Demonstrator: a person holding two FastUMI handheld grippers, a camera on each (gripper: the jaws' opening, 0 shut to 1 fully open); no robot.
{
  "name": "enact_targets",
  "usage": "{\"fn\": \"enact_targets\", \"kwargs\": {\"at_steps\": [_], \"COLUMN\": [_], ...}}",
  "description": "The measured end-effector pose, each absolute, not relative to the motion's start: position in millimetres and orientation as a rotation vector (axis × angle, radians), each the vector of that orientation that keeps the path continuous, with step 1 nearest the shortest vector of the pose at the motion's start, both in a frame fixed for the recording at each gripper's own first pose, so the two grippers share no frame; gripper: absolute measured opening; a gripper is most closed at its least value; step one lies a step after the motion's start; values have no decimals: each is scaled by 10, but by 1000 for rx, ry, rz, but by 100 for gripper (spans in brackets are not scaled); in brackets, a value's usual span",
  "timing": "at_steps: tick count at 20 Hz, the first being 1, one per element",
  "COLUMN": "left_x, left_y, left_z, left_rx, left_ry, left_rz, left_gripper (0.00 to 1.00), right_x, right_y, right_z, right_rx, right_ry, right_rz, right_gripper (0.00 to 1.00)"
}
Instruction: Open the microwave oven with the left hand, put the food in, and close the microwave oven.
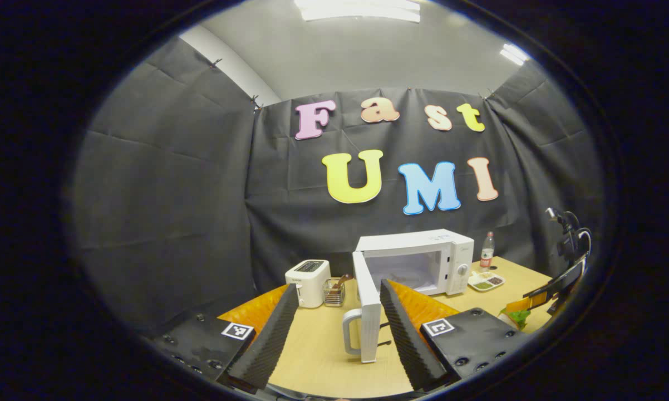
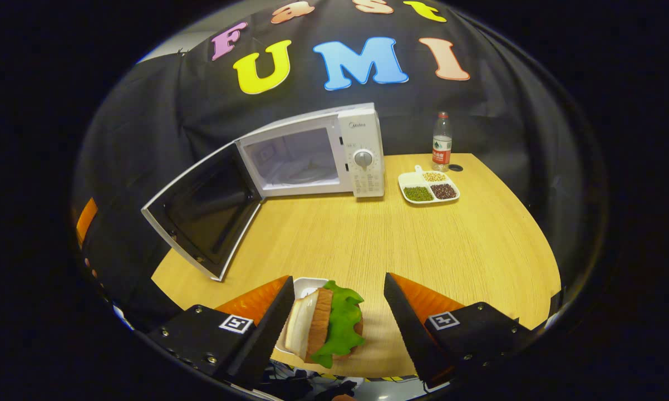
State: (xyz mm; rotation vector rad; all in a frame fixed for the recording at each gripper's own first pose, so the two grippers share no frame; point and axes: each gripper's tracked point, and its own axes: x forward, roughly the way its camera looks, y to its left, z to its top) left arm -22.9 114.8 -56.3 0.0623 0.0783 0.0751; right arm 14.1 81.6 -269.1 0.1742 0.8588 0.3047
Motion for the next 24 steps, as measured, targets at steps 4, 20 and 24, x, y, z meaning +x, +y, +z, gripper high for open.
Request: {"fn": "enact_targets", "kwargs": {"at_steps": [4,20,24], "left_x": [-271,-316,-210], "left_y": [1111,919,987], "left_z": [-609,-429,-351], "left_rx": [53,94,74], "left_ry": [88,38,13], "left_rz": [115,209,198], "left_gripper": [90,99,99], "right_x": [44,-333,-157], "right_y": [896,1168,1156], "right_z": [-2934,-3067,-2801], "right_rx": [269,452,451], "right_ry": [966,1156,1087], "right_rz": [354,496,484], "right_gripper": [98,33,23]}}
